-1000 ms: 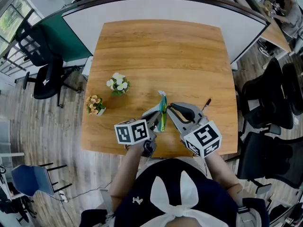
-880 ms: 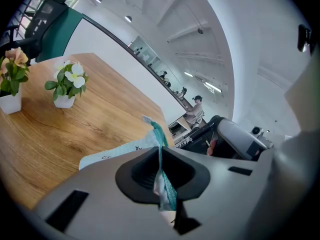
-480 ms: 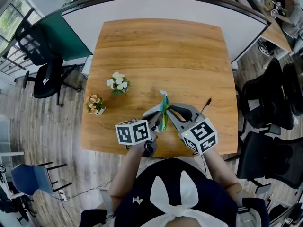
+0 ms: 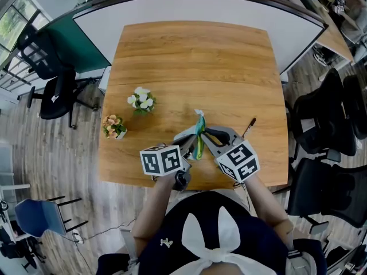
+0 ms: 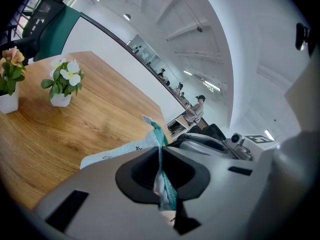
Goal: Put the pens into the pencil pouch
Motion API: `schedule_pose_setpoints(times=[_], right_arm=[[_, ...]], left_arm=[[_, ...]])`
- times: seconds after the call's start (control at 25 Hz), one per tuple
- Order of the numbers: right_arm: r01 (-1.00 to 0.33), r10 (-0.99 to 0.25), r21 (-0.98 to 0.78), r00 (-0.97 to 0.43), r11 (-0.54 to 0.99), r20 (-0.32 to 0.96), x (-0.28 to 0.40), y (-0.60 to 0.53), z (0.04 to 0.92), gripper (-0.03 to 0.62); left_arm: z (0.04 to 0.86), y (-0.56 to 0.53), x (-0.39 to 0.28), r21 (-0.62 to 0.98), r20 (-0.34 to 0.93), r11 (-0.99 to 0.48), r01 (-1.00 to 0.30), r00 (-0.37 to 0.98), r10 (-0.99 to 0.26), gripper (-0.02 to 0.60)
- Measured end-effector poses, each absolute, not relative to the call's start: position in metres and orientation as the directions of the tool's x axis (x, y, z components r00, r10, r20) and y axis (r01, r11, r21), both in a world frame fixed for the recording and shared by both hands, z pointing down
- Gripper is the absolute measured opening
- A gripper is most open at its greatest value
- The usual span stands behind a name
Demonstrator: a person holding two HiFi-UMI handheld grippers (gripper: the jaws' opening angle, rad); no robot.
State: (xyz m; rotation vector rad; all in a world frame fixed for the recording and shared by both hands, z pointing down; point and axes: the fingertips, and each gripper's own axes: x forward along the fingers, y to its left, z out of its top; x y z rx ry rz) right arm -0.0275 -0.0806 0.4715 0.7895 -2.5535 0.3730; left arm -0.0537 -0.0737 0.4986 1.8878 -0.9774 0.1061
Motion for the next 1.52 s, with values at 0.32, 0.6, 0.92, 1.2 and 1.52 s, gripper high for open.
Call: schedule_pose_setpoints(times=[0.32,0.6,0.92,1.2,1.52], right_arm=[[-0.574,-0.440,-0.133,-0.738,0.808,0.511,-0.026,-0.082,0.485,0.087],[-0.580,-0.434,-0.148,-0.733,0.801,0.524,-0.021,-0.083,0.490,0.121],[-0.628,-0.478,-0.146,-0.704,0.765,0.525,-0.005,-0.091,0.492,0.129],[-0.719,-0.561,-0.145,-0.637,0.680,0.528,0.034,-0.108,0.496,0.138],[-0.800,-0.628,-0.149,-0.558,0.582,0.543,0.078,-0.125,0.505,0.143]], left_arm=[[0.503,-0.075,-0.052,0.713,0.471,-0.199,-0.672,0.670,-0.574,0.037],[0.505,-0.079,-0.051,0.716,0.471,-0.195,-0.670,0.670,-0.574,0.037],[0.507,-0.080,-0.051,0.713,0.480,-0.193,-0.674,0.670,-0.566,0.037],[0.510,-0.087,-0.054,0.709,0.491,-0.187,-0.680,0.667,-0.561,0.037],[0.510,-0.094,-0.050,0.708,0.495,-0.191,-0.680,0.670,-0.553,0.037]])
